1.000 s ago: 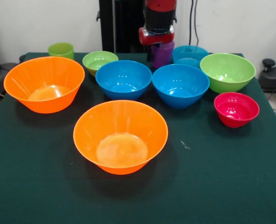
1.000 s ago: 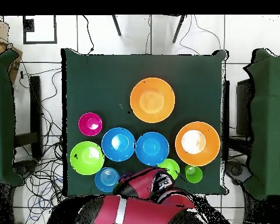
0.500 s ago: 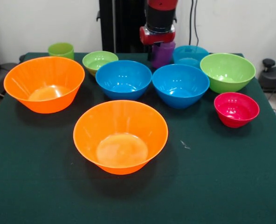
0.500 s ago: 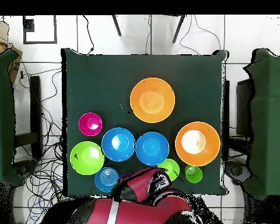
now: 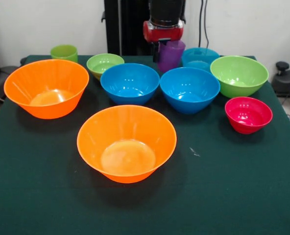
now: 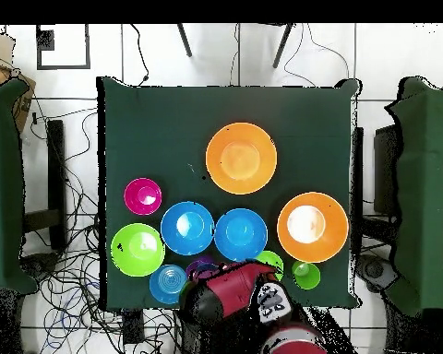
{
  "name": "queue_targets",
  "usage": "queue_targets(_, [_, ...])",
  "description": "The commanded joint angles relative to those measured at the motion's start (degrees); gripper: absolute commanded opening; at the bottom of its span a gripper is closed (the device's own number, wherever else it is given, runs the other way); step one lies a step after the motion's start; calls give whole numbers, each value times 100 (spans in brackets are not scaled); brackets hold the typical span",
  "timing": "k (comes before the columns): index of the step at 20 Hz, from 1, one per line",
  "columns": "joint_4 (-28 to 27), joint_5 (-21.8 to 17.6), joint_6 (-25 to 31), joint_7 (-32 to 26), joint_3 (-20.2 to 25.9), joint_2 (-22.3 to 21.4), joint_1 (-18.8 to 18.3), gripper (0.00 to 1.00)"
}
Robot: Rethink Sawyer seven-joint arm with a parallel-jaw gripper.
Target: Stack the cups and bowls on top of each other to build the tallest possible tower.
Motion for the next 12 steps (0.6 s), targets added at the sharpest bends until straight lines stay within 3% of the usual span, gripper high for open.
queue_targets(1, [460,451,1006,-88,967,-929,-229,0])
queue_targets(12, [1105,1289,2207,-637,1656,-2385,-628,0])
